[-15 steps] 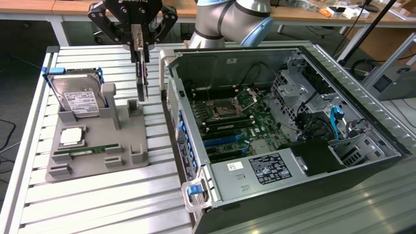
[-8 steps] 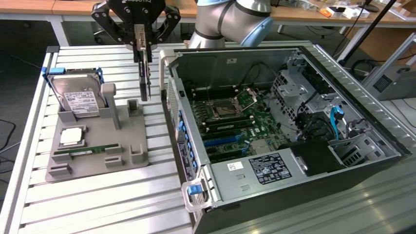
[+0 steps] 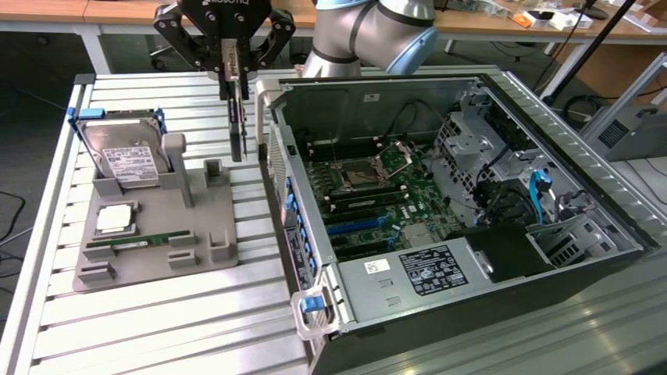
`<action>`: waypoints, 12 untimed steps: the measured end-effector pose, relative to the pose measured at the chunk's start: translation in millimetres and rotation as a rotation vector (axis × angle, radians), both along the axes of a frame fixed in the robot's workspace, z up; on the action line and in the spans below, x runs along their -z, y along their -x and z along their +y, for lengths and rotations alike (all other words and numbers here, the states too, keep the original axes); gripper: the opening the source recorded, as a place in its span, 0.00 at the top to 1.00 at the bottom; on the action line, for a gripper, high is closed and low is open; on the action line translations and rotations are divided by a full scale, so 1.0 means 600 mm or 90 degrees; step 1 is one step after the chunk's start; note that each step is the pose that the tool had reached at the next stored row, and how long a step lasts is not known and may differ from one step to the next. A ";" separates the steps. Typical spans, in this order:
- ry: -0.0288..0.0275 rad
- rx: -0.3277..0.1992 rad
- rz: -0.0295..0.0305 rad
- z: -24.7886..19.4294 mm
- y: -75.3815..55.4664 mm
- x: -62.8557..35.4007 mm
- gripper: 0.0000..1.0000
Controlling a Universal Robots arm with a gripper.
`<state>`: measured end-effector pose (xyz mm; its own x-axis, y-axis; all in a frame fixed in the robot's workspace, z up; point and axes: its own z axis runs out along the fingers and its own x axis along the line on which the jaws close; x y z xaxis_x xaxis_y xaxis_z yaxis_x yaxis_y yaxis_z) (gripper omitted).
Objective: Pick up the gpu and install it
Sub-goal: 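Pick up the gpu and move the gpu toward the slot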
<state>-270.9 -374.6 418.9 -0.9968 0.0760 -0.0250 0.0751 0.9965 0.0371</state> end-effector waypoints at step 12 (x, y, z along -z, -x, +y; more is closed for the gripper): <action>0.0046 0.000 0.0000 -0.0008 -0.010 0.000 0.73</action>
